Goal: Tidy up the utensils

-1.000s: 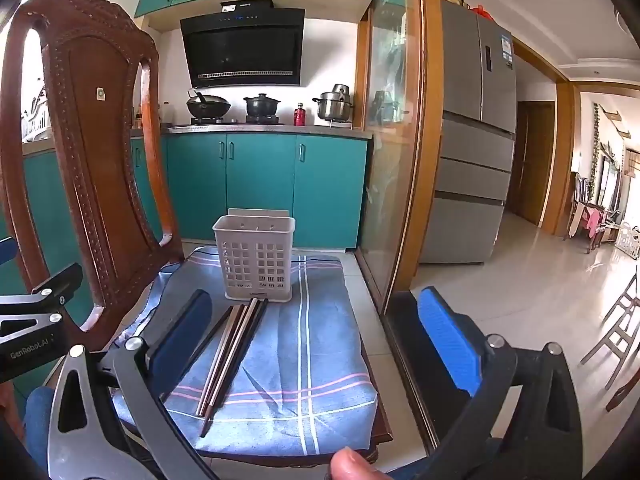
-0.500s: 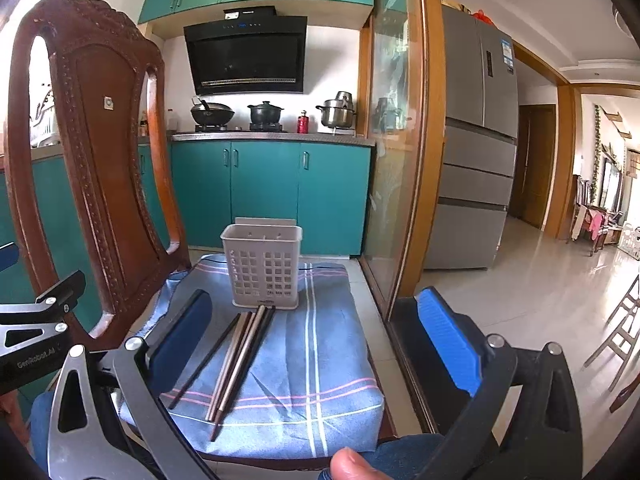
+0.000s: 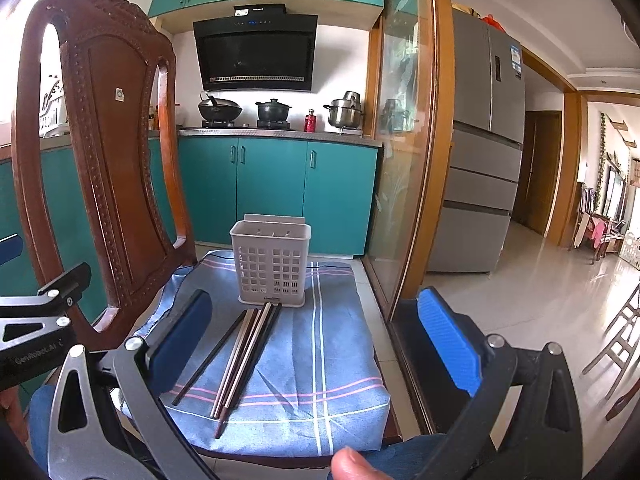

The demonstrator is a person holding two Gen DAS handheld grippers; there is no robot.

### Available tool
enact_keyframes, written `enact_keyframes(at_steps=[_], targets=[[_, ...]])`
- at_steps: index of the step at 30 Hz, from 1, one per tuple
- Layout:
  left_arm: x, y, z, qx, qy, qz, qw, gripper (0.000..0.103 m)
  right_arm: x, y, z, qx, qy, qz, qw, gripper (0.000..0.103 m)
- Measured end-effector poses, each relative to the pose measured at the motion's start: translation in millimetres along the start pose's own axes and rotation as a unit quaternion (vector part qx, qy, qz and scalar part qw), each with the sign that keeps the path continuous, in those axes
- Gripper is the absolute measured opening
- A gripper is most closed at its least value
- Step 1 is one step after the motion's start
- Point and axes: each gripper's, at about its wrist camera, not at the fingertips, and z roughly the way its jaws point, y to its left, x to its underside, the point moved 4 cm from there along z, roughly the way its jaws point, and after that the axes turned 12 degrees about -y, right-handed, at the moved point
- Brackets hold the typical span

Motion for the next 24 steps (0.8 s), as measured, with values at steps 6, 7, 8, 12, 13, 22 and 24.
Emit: enact_keyframes(at_steps=[6, 7, 8, 12, 13, 22, 24], targets=[[1, -3, 0, 0.003, -0.001, 0.000, 1.0000, 0.101, 1, -1, 1, 0.000, 0.002, 0.001, 1.000, 0.100], [1, -4, 0, 0.004, 0.000, 0.001, 1.0000, 0.101, 1, -1, 1, -0.001, 0.002, 0.001, 1.000, 0.100], [1, -6, 0, 0.007, 0.001, 0.002, 1.0000, 0.101, 1, -2, 1, 0.000, 0.002, 0.002, 1.000, 0.100], [0, -10, 0, 0.012, -0.002, 0.006, 0.9999, 0.101, 0, -3, 3, 0.001, 0.003, 0.005, 1.000, 0.100], [0, -11, -1, 0.011, -0.003, 0.006, 0.9999, 0.101, 0, -4, 3, 0.000, 0.002, 0.006, 1.000, 0.100], [-2, -7, -1, -0.006, -0.007, 0.011, 0.9999, 0.101, -8, -1, 3, -0.017, -0.009, 0.018, 1.000, 0.100], [-2, -4, -1, -0.010, -0.007, 0.009, 0.9999, 0.101, -9, 3, 3, -0.023, -0.010, 0.016, 1.000, 0.100]])
